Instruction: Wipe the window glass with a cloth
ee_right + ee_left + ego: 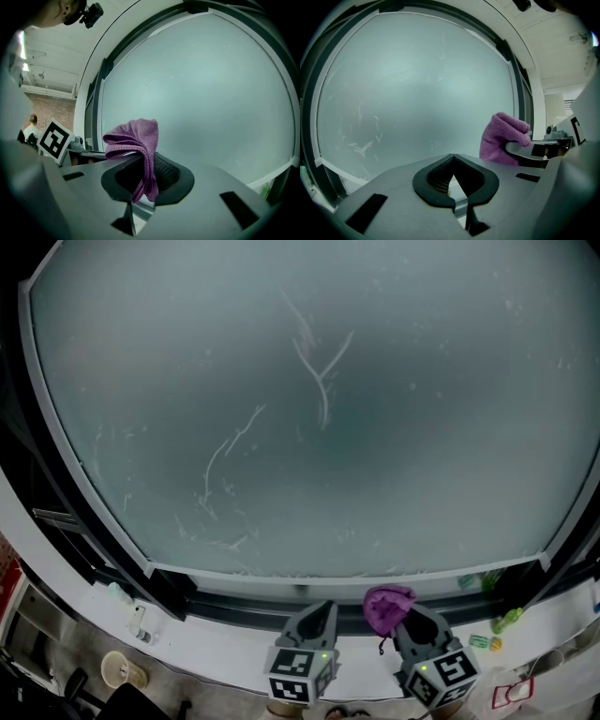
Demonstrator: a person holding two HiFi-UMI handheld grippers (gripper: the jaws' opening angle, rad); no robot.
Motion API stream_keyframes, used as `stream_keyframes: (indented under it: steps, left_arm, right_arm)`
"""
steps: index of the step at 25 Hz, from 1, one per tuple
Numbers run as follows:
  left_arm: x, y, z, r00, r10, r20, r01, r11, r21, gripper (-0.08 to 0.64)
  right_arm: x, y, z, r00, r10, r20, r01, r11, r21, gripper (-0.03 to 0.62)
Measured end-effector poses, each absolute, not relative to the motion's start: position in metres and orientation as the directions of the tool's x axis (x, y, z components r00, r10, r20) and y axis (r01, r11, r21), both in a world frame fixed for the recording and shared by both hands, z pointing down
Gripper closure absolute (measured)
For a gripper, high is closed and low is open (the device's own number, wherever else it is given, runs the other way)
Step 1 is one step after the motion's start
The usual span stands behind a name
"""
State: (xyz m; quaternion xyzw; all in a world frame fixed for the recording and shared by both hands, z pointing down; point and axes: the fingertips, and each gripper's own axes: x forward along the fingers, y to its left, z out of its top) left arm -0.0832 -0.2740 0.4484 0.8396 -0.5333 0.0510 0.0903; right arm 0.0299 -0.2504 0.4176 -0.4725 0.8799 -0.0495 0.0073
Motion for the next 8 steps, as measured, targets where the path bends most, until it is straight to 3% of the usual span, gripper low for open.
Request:
stream_keyframes:
  steps: [8]
  left_arm:
    - [-0.0866, -0.2707, 0.452, 0.423, -0.885, 0.192, -0.906, -0.412, 0.096, 0.555]
  right_arm:
    - [0.0281, -0.2467, 0.4195, -0.553, -0.832, 0.045, -0.832, 0.549, -0.078, 0.54]
